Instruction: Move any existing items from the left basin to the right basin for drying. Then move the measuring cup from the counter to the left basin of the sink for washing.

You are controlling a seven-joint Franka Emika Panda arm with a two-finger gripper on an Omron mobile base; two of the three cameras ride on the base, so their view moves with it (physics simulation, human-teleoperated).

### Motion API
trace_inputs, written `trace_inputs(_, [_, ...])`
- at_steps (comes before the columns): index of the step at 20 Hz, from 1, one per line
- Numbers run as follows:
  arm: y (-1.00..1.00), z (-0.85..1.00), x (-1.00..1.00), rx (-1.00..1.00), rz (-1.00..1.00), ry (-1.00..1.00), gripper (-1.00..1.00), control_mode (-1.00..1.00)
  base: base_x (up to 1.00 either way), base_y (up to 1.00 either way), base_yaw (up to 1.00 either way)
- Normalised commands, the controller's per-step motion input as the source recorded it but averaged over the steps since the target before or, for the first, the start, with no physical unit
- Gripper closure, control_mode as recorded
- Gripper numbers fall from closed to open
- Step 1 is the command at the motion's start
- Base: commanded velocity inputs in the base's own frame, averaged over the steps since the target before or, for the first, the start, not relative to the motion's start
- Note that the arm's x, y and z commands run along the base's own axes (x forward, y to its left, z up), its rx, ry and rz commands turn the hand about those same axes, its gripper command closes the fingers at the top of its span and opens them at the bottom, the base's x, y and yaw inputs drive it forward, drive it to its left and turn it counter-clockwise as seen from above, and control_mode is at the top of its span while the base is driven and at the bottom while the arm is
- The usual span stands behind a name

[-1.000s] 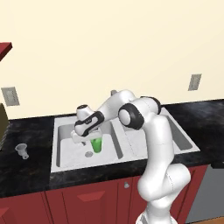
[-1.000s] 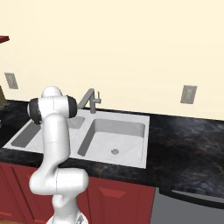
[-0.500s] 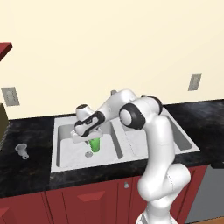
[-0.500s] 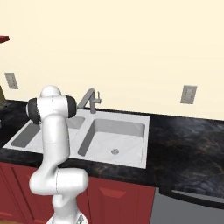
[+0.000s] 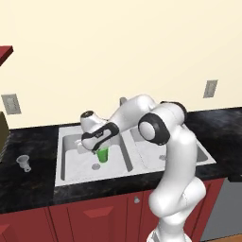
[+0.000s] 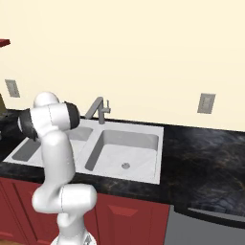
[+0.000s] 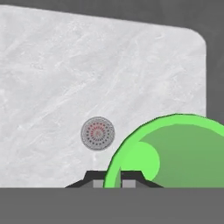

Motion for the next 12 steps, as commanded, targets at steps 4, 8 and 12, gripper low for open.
trace_inputs(4, [-0.07,0.56,-0.29,0.0,0.0,-0.06,1.0,-1.0,0.0,0.0,0.0])
trace_inputs(8, [-0.17,0.52,-0.23,0.0,0.0,-0.04,1.0,-1.0,0.0,0.0,0.0])
trace_inputs(12, [-0.2,0.56,-0.2,0.0,0.0,-0.02,1.0,-1.0,0.0,0.0,0.0])
